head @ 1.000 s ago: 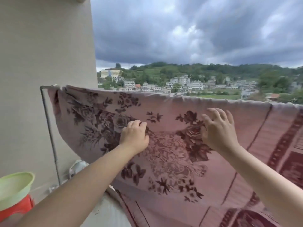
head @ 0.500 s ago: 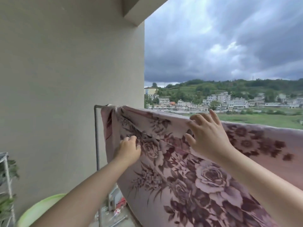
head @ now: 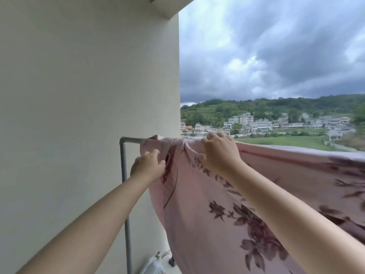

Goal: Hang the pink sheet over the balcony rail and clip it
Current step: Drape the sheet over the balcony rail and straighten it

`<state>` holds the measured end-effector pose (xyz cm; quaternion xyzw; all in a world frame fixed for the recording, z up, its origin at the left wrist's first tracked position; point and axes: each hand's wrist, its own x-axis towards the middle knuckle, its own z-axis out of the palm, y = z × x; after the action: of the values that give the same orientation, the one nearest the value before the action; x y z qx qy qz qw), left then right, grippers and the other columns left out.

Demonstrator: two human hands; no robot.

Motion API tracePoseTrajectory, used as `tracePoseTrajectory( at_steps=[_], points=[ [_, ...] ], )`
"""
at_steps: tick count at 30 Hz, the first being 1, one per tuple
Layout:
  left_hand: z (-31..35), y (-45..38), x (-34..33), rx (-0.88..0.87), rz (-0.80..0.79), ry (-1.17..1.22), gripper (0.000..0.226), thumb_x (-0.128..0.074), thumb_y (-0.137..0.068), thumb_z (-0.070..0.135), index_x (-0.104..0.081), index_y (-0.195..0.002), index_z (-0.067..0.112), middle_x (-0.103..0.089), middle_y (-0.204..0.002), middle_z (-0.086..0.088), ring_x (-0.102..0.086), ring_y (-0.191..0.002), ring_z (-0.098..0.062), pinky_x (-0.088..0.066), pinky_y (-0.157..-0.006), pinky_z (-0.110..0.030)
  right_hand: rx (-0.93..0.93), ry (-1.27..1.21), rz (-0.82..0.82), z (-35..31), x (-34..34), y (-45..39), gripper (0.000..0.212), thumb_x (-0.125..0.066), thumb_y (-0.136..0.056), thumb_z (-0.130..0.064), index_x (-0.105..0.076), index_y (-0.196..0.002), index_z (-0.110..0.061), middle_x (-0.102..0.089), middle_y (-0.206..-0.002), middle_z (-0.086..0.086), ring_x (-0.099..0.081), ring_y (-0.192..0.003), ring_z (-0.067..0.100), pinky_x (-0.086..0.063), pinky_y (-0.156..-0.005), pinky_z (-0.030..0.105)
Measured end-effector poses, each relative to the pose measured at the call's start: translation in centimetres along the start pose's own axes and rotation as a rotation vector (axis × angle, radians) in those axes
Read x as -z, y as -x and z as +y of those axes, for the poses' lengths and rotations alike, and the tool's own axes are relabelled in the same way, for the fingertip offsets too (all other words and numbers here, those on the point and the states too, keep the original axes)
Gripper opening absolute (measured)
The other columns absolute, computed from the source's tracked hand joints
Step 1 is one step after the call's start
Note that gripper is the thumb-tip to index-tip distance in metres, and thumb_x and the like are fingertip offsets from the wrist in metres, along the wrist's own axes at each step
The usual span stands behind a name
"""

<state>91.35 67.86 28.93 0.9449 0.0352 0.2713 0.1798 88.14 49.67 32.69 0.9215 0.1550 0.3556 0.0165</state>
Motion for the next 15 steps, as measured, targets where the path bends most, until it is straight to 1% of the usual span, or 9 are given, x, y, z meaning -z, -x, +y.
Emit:
tracePoseTrajectory(
  at_steps=[3, 5, 7, 8, 10, 12, 14, 15],
  points=[
    [-1.9, -6.1, -0.9, -0.123, 0.037, 0.041, 0.039, -0.046, -0.088, 0.033, -0.048, -0.124, 0.018, -0.049, -0.131, -0.01, -0.046, -0.117, -0.033, -0.041, -0.094, -0.039, -0.057, 0.064, 0.017, -2.7, -2.5, -4.6, 0.025, -0.043, -0.09, -0.022, -0.061, -0.102, -0.01, -0.056, -0.114, 0.009, -0.047, -0.11, 0.028, -0.032, -0.1, 0.043],
    [-2.9, -9.9, -1.6, -0.254, 0.116, 0.016, 0.036, -0.047, -0.087, 0.034, -0.052, -0.119, 0.019, -0.052, -0.129, -0.006, -0.045, -0.117, -0.03, -0.039, -0.097, -0.038, -0.095, 0.102, 0.006, -4.0, -4.1, -7.3, 0.019, -0.045, -0.089, -0.018, -0.062, -0.094, -0.01, -0.058, -0.11, 0.007, -0.047, -0.108, 0.026, -0.03, -0.099, 0.043],
    [-3.9, -13.1, -2.2, -0.385, 0.163, -0.007, 0.037, -0.047, -0.086, 0.038, -0.054, -0.118, 0.021, -0.054, -0.128, -0.002, -0.046, -0.117, -0.028, -0.038, -0.099, -0.038, -0.127, 0.113, 0.009, -4.8, -5.8, -9.8, 0.017, -0.047, -0.088, -0.016, -0.062, -0.092, -0.009, -0.059, -0.108, 0.007, -0.047, -0.107, 0.025, -0.03, -0.099, 0.042],
    [-4.3, -14.5, -2.6, -0.441, 0.158, -0.021, 0.038, -0.048, -0.085, 0.04, -0.054, -0.118, 0.022, -0.054, -0.128, -0.001, -0.046, -0.117, -0.027, -0.04, -0.099, -0.039, -0.141, 0.119, 0.005, -5.1, -6.6, -10.8, 0.016, -0.047, -0.088, -0.016, -0.061, -0.091, -0.009, -0.059, -0.108, 0.007, -0.048, -0.107, 0.025, -0.03, -0.098, 0.042],
    [-4.9, -16.7, -3.4, -0.525, 0.113, -0.047, 0.037, -0.048, -0.085, 0.044, -0.056, -0.113, 0.022, -0.058, -0.121, -0.001, -0.049, -0.112, -0.026, -0.043, -0.094, -0.039, -0.163, 0.146, -0.027, -5.7, -8.0, -12.4, 0.015, -0.049, -0.087, -0.017, -0.061, -0.09, -0.01, -0.058, -0.109, 0.007, -0.047, -0.108, 0.025, -0.03, -0.099, 0.042],
    [-5.6, -19.1, -4.3, -0.616, 0.052, -0.053, 0.033, -0.047, -0.085, 0.046, -0.059, -0.101, 0.02, -0.062, -0.106, -0.002, -0.054, -0.101, -0.024, -0.045, -0.084, -0.035, -0.192, 0.16, -0.027, -6.1, -9.1, -13.5, 0.013, -0.049, -0.087, -0.016, -0.061, -0.088, -0.01, -0.056, -0.108, 0.006, -0.045, -0.109, 0.026, -0.028, -0.1, 0.042],
    [-6.6, -21.5, -4.6, -0.722, -0.023, -0.001, 0.031, -0.048, -0.085, 0.047, -0.06, -0.086, 0.018, -0.062, -0.089, -0.003, -0.054, -0.087, -0.021, -0.043, -0.073, -0.032, -0.202, 0.166, 0.025, -6.3, -9.8, -14.1, 0.012, -0.05, -0.086, -0.013, -0.061, -0.082, -0.012, -0.052, -0.097, 0.003, -0.044, -0.105, 0.023, -0.026, -0.094, 0.039],
    [-7.2, -22.6, -4.7, -0.782, -0.048, 0.077, 0.028, -0.052, -0.086, 0.043, -0.064, -0.087, 0.018, -0.063, -0.086, -0.003, -0.053, -0.082, -0.018, -0.042, -0.07, -0.031, -0.194, 0.173, 0.057, -6.4, -10.0, -14.2, 0.013, -0.049, -0.085, -0.011, -0.06, -0.078, -0.013, -0.047, -0.09, 0.0, -0.044, -0.1, 0.021, -0.024, -0.088, 0.036]
  ],
)
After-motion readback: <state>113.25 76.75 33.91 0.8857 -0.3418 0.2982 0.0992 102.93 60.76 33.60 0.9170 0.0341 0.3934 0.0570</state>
